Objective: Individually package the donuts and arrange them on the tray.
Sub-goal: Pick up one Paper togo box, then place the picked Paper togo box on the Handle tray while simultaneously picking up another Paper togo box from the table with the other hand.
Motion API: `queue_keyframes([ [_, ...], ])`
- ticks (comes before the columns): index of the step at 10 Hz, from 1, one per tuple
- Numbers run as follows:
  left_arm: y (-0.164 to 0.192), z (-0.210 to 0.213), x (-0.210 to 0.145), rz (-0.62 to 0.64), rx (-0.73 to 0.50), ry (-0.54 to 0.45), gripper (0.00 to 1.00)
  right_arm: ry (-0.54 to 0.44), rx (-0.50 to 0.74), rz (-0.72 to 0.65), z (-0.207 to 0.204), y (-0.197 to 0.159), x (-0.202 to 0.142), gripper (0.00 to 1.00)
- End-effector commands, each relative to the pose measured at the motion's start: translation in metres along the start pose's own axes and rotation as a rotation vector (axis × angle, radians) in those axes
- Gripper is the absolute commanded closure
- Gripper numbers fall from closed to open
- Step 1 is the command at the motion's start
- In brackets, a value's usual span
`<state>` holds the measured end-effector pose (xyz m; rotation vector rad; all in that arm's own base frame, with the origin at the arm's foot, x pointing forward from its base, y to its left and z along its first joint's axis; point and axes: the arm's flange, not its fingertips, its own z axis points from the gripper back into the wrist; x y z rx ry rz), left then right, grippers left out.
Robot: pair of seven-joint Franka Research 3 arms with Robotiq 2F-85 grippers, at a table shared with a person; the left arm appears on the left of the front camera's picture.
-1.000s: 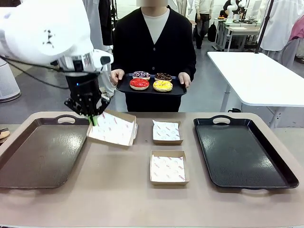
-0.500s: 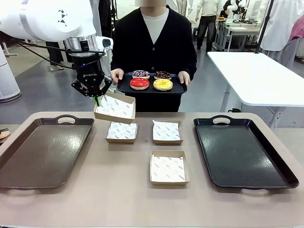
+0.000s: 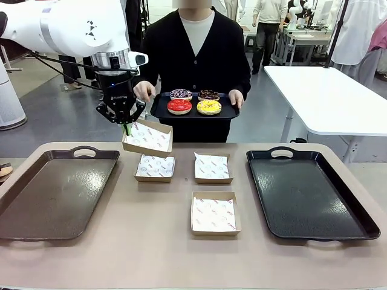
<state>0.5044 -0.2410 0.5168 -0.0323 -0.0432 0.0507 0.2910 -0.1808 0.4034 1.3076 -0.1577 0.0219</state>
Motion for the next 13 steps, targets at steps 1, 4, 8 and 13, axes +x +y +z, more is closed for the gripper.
queue_keyframes([
  [1, 0.0031, 0.0037, -0.0063, 0.010, -0.010, 0.000, 1.00, -0.009, 0.002, -0.006, 0.0001, 0.0011, 0.0012, 0.00],
  [4, 0.0031, 0.0037, -0.0063, 0.010, -0.010, 0.000, 1.00, -0.009, 0.002, -0.006, 0.0001, 0.0011, 0.0012, 0.00],
  [8, 0.0031, 0.0037, -0.0063, 0.010, -0.010, 0.000, 1.00, -0.009, 0.002, -0.006, 0.0001, 0.0011, 0.0012, 0.00],
  [13, 0.0031, 0.0037, -0.0063, 0.010, -0.010, 0.000, 1.00, -0.009, 0.002, -0.006, 0.0001, 0.0011, 0.0012, 0.00],
])
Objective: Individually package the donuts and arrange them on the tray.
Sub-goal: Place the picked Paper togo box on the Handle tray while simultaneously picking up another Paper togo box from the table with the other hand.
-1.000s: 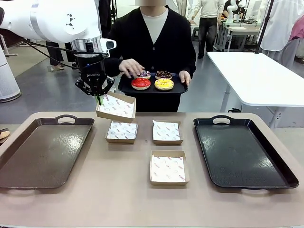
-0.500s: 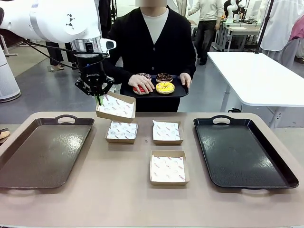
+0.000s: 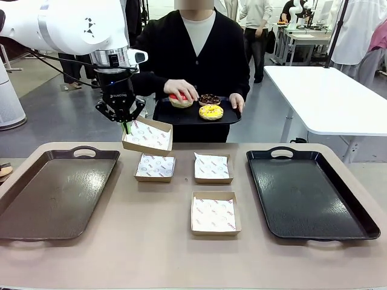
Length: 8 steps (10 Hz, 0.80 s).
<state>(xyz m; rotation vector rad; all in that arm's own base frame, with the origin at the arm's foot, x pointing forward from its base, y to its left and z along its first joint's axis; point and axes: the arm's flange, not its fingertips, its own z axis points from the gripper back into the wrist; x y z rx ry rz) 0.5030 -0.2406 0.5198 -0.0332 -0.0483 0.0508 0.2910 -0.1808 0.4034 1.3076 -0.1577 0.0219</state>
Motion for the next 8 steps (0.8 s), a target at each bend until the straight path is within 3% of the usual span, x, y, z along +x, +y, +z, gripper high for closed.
queue_keyframes([
  [1, 0.0027, 0.0007, -0.0050, 0.010, -0.009, 0.006, 1.00, -0.009, 0.002, -0.006, 0.0001, 0.0011, 0.0012, 0.00],
  [8, 0.0027, 0.0007, -0.0050, 0.010, -0.009, 0.006, 1.00, -0.009, 0.002, -0.006, 0.0001, 0.0011, 0.0012, 0.00],
])
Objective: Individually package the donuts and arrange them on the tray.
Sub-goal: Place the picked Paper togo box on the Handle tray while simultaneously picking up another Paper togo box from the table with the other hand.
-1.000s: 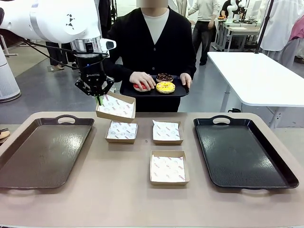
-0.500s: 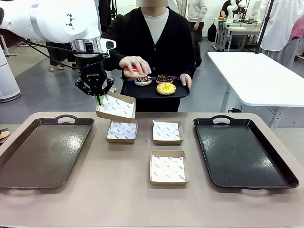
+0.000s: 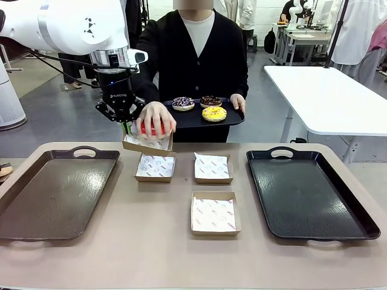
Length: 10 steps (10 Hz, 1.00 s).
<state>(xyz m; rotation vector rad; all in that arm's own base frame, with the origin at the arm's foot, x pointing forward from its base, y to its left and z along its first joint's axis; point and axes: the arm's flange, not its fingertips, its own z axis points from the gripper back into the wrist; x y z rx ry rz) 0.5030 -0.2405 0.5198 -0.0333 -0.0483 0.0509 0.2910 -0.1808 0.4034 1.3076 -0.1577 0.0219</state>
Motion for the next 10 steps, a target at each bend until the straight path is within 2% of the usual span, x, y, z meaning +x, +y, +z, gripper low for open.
queue_keyframes([
  [1, 0.0026, 0.0007, -0.0051, 0.010, -0.009, 0.006, 1.00, -0.009, 0.002, -0.006, 0.0001, 0.0011, 0.0012, 0.00],
  [10, 0.0026, 0.0007, -0.0051, 0.010, -0.009, 0.006, 1.00, -0.009, 0.002, -0.006, 0.0001, 0.0011, 0.0012, 0.00],
])
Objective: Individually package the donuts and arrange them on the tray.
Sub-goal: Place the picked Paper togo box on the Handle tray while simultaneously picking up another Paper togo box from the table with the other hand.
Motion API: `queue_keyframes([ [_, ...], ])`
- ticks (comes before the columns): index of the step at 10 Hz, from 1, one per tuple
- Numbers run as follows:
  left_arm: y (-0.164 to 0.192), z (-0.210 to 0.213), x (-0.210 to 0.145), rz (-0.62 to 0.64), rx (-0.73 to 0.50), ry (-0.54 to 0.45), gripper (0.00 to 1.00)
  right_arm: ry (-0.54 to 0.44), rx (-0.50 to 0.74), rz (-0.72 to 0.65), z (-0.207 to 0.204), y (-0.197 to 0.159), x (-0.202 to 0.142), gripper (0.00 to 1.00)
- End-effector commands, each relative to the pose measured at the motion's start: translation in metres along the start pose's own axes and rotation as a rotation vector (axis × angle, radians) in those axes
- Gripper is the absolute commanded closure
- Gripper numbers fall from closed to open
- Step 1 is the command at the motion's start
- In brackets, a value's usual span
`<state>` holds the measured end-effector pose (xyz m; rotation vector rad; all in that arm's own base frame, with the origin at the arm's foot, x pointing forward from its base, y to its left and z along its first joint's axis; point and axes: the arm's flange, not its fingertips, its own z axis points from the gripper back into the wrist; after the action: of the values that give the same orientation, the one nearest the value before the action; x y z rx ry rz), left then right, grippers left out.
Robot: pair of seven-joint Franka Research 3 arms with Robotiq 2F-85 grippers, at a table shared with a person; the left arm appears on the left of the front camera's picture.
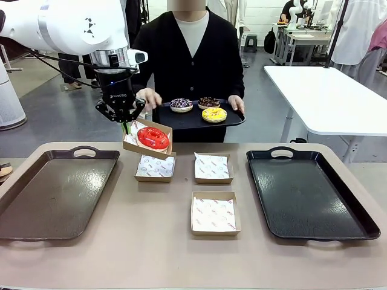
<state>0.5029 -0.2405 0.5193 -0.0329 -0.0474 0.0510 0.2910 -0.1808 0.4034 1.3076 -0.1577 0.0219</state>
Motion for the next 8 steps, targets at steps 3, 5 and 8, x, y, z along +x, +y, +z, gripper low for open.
queue_keyframes([
  [3, 0.0025, 0.0011, -0.0049, 0.010, -0.009, 0.005, 1.00, -0.009, 0.002, -0.006, 0.0001, 0.0011, 0.0012, 0.00],
  [5, 0.0025, 0.0011, -0.0049, 0.010, -0.009, 0.005, 1.00, -0.009, 0.002, -0.006, 0.0001, 0.0011, 0.0012, 0.00],
  [8, 0.0025, 0.0011, -0.0049, 0.010, -0.009, 0.005, 1.00, -0.009, 0.002, -0.006, 0.0001, 0.0011, 0.0012, 0.00],
])
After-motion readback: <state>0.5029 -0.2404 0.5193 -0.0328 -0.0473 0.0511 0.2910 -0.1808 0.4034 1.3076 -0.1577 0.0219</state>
